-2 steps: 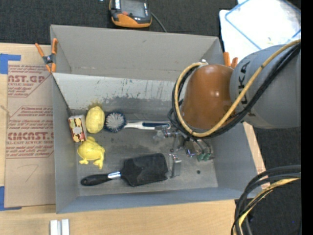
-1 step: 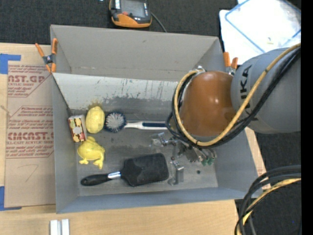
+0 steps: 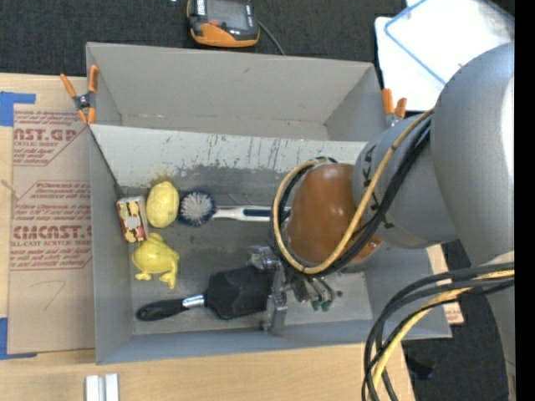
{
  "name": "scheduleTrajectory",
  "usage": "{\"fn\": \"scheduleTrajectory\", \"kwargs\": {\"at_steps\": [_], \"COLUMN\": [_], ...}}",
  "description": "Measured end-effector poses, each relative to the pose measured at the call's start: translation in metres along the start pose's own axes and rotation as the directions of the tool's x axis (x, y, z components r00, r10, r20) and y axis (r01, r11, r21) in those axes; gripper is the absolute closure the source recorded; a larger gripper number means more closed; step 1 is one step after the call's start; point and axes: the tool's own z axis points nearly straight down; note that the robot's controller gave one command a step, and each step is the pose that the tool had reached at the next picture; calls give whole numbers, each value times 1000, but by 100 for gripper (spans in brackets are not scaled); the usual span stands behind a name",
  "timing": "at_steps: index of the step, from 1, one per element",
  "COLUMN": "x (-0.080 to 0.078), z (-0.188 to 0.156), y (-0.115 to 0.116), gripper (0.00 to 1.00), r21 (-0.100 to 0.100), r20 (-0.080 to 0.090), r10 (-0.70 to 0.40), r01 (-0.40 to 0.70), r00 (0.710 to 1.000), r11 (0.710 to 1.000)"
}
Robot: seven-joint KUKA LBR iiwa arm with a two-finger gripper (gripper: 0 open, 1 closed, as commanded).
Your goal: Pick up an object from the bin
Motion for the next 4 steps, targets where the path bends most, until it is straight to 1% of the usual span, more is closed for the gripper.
{"fn": "scheduleTrajectory", "kwargs": {"at_steps": [1,2,3,4], "x": [2,2,3,1], "z": [2,2,-11,-28], "y": [-8,-8,-8,-8], "gripper": [100,100,100,100], "r21": [-2,-2,-2,-2], "r20": [-8,-9,-12,-10], "r10": [-14,-14,-14,-15], "r01": [14,14,14,15], "r00": [1000,1000,1000,1000], "r11": [1000,1000,1000,1000]}}
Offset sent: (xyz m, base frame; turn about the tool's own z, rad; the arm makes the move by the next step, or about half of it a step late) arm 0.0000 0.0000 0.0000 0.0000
